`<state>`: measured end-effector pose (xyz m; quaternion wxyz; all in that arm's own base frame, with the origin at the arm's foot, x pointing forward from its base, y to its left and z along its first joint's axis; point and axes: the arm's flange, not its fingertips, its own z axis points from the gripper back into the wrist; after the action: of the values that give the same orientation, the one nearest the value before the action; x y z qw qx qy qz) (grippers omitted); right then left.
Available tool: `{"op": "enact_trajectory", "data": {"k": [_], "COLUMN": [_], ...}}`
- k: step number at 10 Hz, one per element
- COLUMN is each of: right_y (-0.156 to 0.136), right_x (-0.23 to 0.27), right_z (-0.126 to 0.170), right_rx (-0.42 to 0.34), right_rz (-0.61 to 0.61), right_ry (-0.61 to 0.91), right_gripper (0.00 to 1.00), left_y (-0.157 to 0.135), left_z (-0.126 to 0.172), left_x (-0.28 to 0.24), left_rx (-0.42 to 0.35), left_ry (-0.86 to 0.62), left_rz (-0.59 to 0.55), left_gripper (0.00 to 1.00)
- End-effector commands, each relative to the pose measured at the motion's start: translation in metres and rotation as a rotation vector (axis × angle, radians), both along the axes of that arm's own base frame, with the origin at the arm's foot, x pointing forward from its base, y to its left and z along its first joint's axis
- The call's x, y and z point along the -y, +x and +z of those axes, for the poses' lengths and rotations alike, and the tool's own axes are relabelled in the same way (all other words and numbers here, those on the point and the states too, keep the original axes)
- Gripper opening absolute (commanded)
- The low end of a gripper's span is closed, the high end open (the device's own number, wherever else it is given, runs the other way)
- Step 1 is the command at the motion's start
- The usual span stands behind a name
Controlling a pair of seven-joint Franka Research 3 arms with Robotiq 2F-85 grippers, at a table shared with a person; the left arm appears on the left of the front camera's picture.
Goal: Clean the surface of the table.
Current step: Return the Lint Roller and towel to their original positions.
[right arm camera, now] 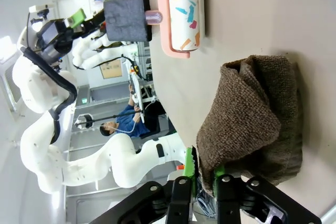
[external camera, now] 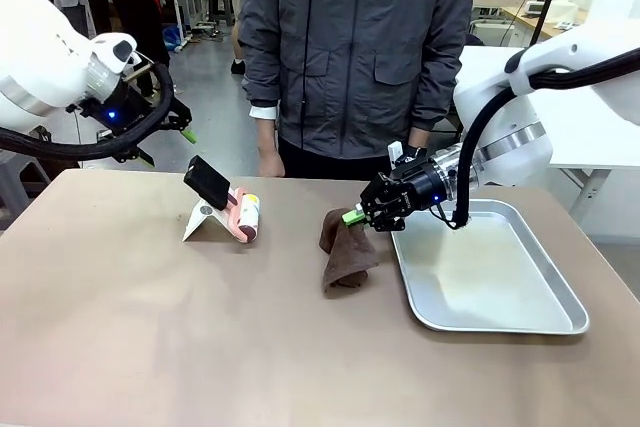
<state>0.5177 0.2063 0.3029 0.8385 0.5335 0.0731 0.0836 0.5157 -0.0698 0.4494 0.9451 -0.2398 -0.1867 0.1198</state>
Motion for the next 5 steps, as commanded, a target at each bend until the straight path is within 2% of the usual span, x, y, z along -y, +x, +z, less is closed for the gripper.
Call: {"op": "enact_trajectory", "data": {"k": [1, 3, 4, 5], "right_y": [0.001, 0.0, -0.002, -0.005], "right_x": [-0.003, 0.001, 0.006, 0.012], "right_z": [0.001, 0.005, 0.011, 0.02], "right_rx": [-0.016, 0.006, 0.023, 0.041], "right_rz": [-0.015, -0.066, -0.102, -0.137], "right_ry": [-0.003, -0.043, -0.103, -0.202], "right_gripper": [1.0, 1.0, 0.9, 1.0], "left_y": [-0.019, -0.034, -0.045, -0.055], "left_z": [0.003, 0.009, 0.012, 0.015], "left_x": [-0.013, -0.019, -0.024, -0.03], "left_rx": [0.031, 0.043, 0.041, 0.045], "left_ry": [-0.055, -0.101, -0.132, -0.166], "left_rz": [-0.043, -0.098, -0.142, -0.181], "left_gripper": [1.0, 1.0, 1.0, 1.0]}}
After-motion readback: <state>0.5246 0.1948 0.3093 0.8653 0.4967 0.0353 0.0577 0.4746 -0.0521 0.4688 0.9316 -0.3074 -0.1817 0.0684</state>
